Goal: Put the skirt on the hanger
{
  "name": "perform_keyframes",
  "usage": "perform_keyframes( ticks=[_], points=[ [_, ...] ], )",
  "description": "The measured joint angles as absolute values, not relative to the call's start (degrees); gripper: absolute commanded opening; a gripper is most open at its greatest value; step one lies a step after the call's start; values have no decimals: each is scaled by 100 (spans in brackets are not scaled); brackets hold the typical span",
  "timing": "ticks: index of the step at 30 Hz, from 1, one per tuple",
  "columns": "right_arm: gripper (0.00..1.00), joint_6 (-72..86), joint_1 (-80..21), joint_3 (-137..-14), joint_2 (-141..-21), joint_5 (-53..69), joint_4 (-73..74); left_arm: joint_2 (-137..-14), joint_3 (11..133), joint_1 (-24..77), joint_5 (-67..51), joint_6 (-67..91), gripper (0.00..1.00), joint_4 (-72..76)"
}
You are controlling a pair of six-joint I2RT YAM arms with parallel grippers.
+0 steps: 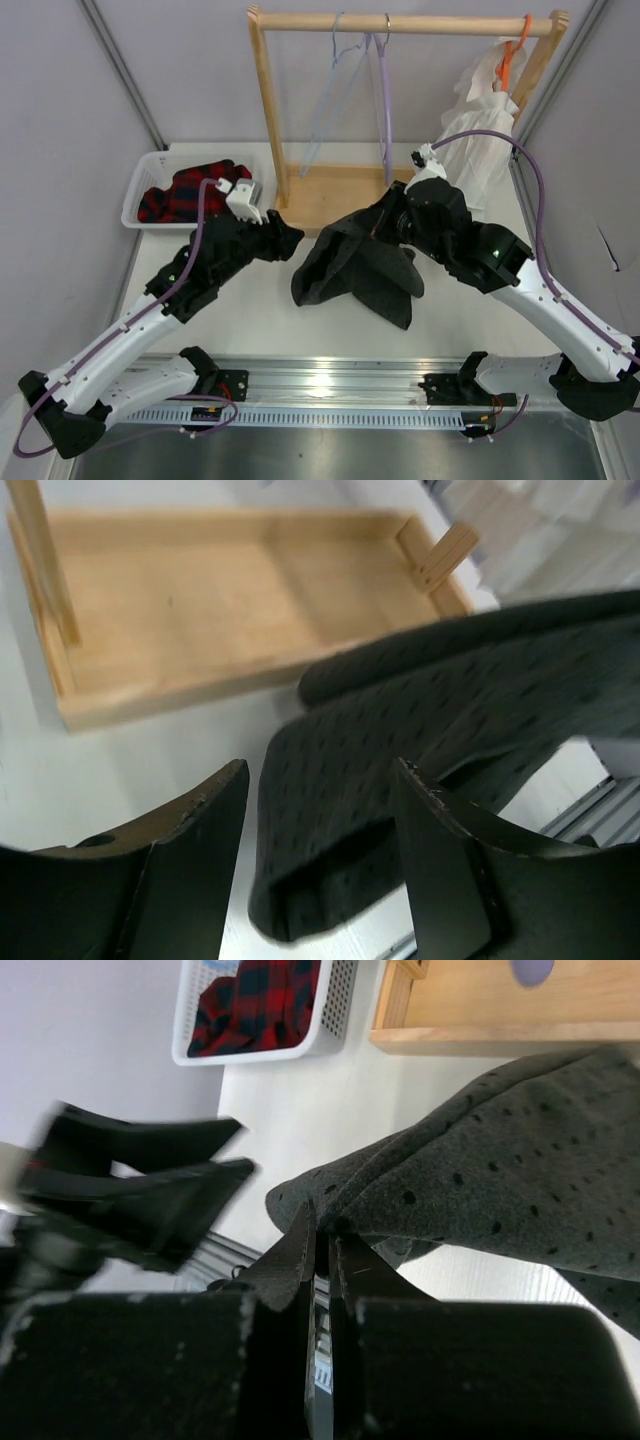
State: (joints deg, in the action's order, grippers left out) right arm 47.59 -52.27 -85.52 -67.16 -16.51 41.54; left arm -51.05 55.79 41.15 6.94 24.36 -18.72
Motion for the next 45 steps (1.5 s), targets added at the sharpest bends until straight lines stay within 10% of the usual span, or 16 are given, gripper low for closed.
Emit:
perform_keyframes(
  ticks=[23,45],
  points=[
    [0,4799,-4762,-8597,-6637,-1151,4086,-4322,2497,4379,987,3557,47,-609],
    [0,4799,-4630,-8597,-6477,-1002,4086,-5011,2119,4915,891,4040,47,141]
  ],
)
